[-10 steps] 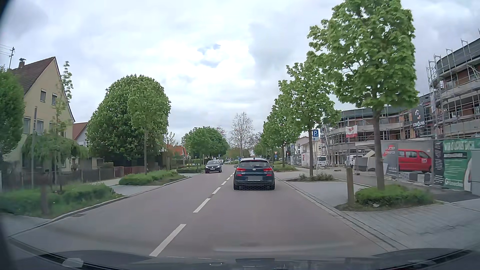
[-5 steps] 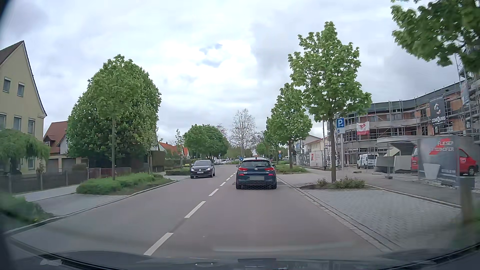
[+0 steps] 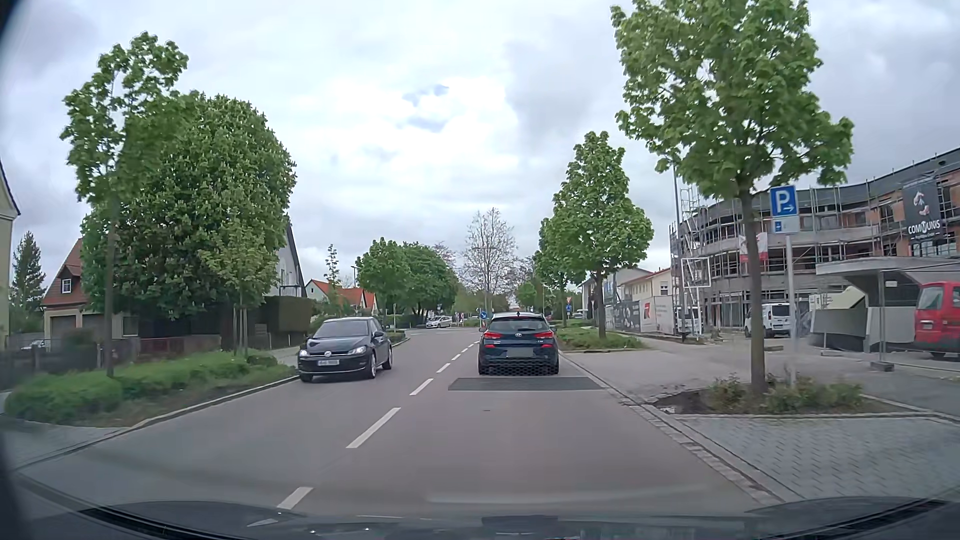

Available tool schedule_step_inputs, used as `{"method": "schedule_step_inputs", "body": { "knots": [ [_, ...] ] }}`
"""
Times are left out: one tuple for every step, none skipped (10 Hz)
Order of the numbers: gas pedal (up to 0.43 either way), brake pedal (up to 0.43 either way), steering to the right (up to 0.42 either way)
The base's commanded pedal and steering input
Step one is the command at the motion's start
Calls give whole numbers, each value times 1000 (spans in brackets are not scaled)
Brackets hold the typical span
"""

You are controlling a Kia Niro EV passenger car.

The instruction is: Follow the waypoints while adhering to traffic rules and regulations

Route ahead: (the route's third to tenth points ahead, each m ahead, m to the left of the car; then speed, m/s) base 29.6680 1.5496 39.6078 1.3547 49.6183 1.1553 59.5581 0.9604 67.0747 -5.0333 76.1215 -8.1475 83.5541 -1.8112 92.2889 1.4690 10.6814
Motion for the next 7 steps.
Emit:
{"method": "schedule_step_inputs", "body": {
  "knots": [
    [98, 6, -7],
    [98, 6, -8],
    [98, 12, -7],
    [98, 6, -7],
    [110, 12, -5],
    [110, 12, -1],
    [110, 12, 0]
  ]
}}
